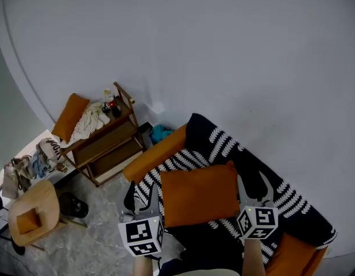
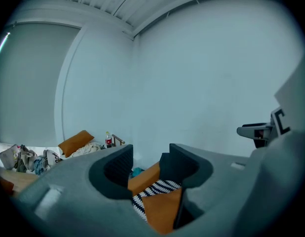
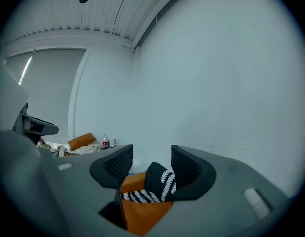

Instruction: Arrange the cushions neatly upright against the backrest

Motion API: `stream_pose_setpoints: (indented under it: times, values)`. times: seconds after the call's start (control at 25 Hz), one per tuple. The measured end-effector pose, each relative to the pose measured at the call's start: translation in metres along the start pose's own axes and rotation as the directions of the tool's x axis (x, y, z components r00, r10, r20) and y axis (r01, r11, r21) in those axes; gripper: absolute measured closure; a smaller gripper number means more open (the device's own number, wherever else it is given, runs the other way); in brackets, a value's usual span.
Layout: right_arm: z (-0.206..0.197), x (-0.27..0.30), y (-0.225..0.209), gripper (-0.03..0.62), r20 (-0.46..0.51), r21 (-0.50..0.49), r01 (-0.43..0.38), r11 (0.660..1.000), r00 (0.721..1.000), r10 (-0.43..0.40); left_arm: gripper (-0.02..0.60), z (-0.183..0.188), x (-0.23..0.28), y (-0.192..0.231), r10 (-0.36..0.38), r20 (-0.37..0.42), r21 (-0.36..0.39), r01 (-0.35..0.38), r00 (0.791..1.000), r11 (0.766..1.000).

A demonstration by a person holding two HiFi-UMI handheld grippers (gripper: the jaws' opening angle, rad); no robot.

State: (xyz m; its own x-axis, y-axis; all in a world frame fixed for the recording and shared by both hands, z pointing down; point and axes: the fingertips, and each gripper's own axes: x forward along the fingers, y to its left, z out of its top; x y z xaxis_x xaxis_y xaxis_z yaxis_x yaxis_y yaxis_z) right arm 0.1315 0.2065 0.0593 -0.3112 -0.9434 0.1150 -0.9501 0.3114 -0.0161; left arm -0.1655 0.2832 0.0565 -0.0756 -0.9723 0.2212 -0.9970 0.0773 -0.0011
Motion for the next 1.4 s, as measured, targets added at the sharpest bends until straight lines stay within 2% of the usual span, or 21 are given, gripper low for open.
stream_pose_setpoints:
  times: [0.32,0.84,1.08,1.4]
  values:
    - [-0.029,0.043,-0.02,0.353,-0.071,0.021,0.003,1.0,0.997,-0.001,0.347,-0.018,0.048,-0.007,0.007,-0.076,0.01,-0.006,0.997,1.0]
    - [-0.096,0.109,-0.056,0.353,-0.222,0.025,0.043,0.999,0.974,-0.036,0.347,-0.06,0.138,-0.024,-0.053,-0.207,0.019,0.058,0.977,0.998]
    - [-0.14,0.144,-0.067,0.353,-0.319,0.017,0.083,0.996,0.945,-0.073,0.347,-0.095,0.187,-0.017,-0.067,-0.297,0.049,0.085,0.953,0.995]
    - [-0.193,0.186,-0.086,0.353,-0.413,-0.001,0.13,0.991,0.903,-0.119,0.347,-0.148,0.252,-0.012,-0.113,-0.417,0.029,0.137,0.902,0.99]
